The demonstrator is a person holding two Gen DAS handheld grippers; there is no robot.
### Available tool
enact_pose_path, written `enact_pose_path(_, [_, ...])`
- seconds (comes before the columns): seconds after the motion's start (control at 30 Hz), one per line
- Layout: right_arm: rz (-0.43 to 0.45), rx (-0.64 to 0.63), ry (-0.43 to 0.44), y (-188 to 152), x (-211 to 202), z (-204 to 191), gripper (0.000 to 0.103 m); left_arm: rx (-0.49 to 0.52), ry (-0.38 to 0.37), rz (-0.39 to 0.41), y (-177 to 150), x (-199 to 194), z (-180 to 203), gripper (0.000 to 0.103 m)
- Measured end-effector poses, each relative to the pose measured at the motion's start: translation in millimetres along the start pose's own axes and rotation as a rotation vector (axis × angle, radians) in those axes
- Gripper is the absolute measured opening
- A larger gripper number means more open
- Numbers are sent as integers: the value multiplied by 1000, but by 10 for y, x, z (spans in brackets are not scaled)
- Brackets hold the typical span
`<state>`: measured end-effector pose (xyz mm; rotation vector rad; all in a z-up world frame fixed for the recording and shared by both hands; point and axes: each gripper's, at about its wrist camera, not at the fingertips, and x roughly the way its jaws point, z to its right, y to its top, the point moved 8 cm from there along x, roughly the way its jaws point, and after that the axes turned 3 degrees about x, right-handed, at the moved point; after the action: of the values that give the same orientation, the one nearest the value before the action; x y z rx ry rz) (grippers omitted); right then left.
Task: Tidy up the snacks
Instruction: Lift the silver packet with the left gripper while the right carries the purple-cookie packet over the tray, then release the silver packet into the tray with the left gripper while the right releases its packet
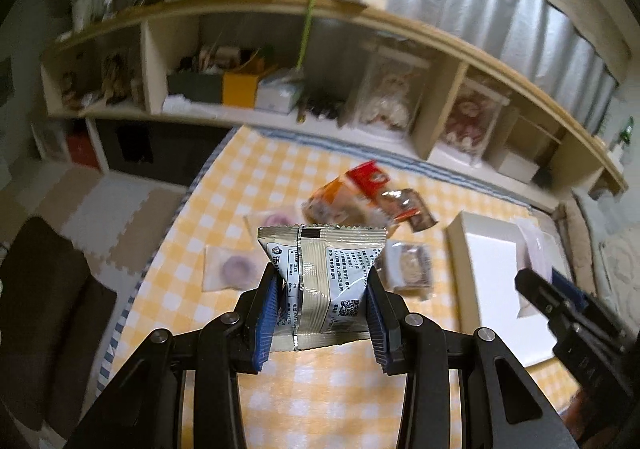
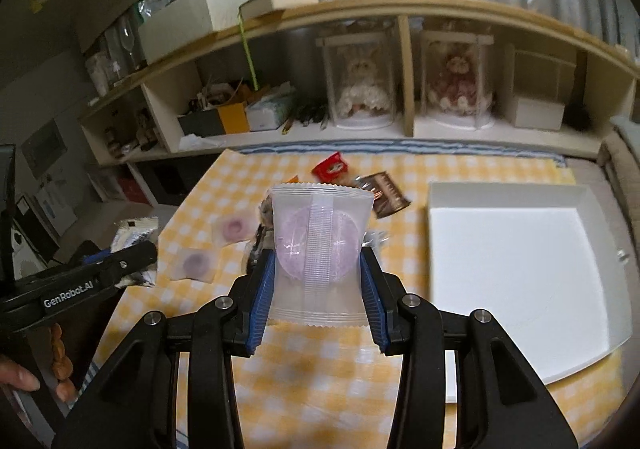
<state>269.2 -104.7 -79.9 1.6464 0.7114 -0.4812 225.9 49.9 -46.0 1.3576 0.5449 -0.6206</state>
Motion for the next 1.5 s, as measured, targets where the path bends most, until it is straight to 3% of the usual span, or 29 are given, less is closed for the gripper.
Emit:
enact_pose_path(0.3, [19,25,-48,169,-527,687,42,89,-81,11,-41,-279,840,39])
enact_pose_path(0.53, [2,52,-116,98,-808,1395,42,131,-143,-41,-123,-105,1498,39])
enact_pose_path(0.97, [-125,154,-237,-387,-759,2716,43,117,-180,-251,-535,1019,2242,39])
enact_pose_path(1.33, [-214,200,-250,-618,-390,3301,43,107,-159,-281,-543,1749,2434,41])
enact_pose_path(1.4, [-220,208,-240,-607,-326,3346,44,98,-164,-276,-546,1792,2438,49])
enact_pose_path(1.47, [-224,212,-221,-596,-259,3369,47,87,-168,-264,-520,1845,2432,77])
enact_pose_path(1.5, [-220,210,-226,-589,-240,3384,48,84,-171,-261,-517,1860,2422,85])
